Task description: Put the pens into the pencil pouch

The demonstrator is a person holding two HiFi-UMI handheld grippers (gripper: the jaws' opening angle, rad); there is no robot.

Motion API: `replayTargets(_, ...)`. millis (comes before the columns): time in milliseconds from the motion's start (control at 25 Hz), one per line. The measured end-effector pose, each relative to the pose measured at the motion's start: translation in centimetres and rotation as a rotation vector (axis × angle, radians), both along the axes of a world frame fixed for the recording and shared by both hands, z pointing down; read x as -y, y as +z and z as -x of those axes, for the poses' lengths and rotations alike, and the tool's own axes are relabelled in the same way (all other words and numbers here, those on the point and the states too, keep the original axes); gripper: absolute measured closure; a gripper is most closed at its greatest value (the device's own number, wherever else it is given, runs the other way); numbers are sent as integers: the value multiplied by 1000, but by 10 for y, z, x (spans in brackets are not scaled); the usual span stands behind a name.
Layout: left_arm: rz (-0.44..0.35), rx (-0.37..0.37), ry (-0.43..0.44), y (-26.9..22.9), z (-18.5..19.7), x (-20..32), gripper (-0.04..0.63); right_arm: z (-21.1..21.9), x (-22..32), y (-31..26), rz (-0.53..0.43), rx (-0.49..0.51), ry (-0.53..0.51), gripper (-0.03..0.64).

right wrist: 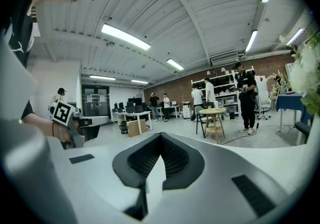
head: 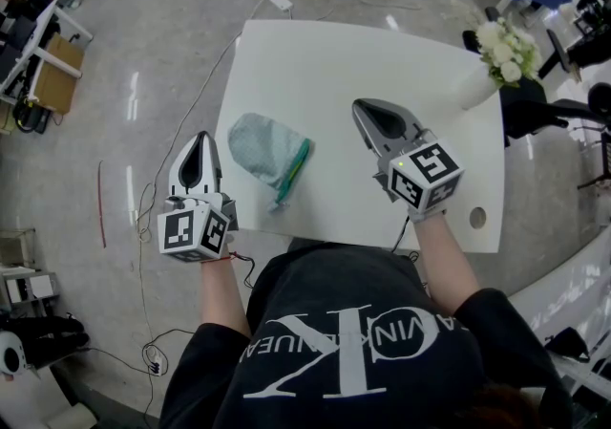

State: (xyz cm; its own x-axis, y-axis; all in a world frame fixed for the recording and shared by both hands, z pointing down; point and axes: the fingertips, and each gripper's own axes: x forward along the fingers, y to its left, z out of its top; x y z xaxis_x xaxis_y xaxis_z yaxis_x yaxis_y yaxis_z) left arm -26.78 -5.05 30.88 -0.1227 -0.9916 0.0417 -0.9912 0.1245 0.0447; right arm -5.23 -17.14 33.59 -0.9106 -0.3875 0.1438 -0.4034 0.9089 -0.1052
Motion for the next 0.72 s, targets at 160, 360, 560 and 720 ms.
replayTargets(160,1,0,1,-1,0,-1,592,-1,-2,0,13,-8,5,607)
replayTargets(360,3,-1,3,1,0,0,592,0,-1,1,12,-6,5,607)
replayTargets(560,3,-2,2,1,2,-1,592,2,-3,2,21,-10,3,607)
replayTargets(720,1,2,-2,0,2,-2,592,2,-3,3,16,-2,-1,607)
